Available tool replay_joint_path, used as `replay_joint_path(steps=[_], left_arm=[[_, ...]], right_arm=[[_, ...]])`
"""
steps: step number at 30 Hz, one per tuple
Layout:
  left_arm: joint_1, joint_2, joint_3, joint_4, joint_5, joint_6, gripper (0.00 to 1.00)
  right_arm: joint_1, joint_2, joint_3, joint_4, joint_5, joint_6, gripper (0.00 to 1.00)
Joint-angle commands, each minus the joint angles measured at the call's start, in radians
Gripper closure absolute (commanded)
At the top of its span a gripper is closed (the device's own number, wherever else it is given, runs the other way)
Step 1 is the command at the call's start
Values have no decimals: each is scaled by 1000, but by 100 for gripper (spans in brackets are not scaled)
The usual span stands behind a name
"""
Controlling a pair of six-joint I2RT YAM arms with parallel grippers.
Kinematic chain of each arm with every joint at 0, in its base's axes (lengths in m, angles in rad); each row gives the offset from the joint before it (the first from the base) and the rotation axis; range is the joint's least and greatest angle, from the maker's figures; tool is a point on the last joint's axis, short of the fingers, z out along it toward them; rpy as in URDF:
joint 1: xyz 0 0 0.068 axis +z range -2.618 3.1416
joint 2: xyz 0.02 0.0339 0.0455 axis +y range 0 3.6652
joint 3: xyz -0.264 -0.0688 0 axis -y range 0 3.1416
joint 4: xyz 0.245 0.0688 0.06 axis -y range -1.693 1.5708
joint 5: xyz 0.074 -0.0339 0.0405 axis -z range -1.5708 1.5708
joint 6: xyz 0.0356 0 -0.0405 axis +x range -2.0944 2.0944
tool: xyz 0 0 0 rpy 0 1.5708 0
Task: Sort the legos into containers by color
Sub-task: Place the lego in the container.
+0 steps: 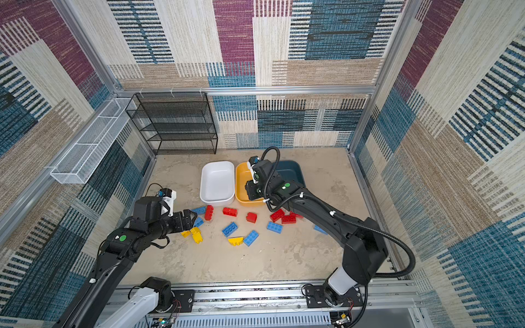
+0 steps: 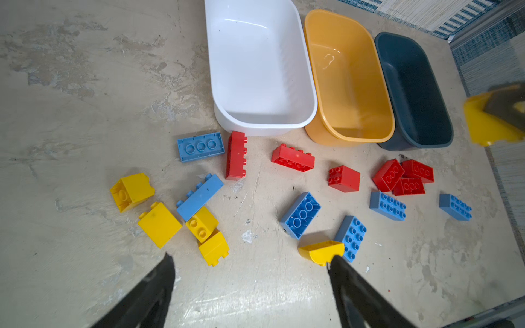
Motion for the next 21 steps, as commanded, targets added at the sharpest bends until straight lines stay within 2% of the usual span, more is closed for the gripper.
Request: replay_joint_path(steps=[1, 10, 15, 18, 21], left_arm=[[0, -16, 11, -30, -19, 24, 14], [-1, -17, 4, -29, -27, 18, 15], [-1, 13, 4, -29, -24, 18, 16], [-1, 32, 5, -31, -30, 14, 18], [-1, 38, 8, -37, -43, 5, 18]], right_arm=[[14, 113, 105, 14, -52, -29, 77], [60, 492, 497, -28, -86, -47, 77], [60, 645, 673, -71, -84, -47, 77], [61, 697, 736, -92, -83, -47, 73], [60, 712, 755, -93, -82, -46, 64]])
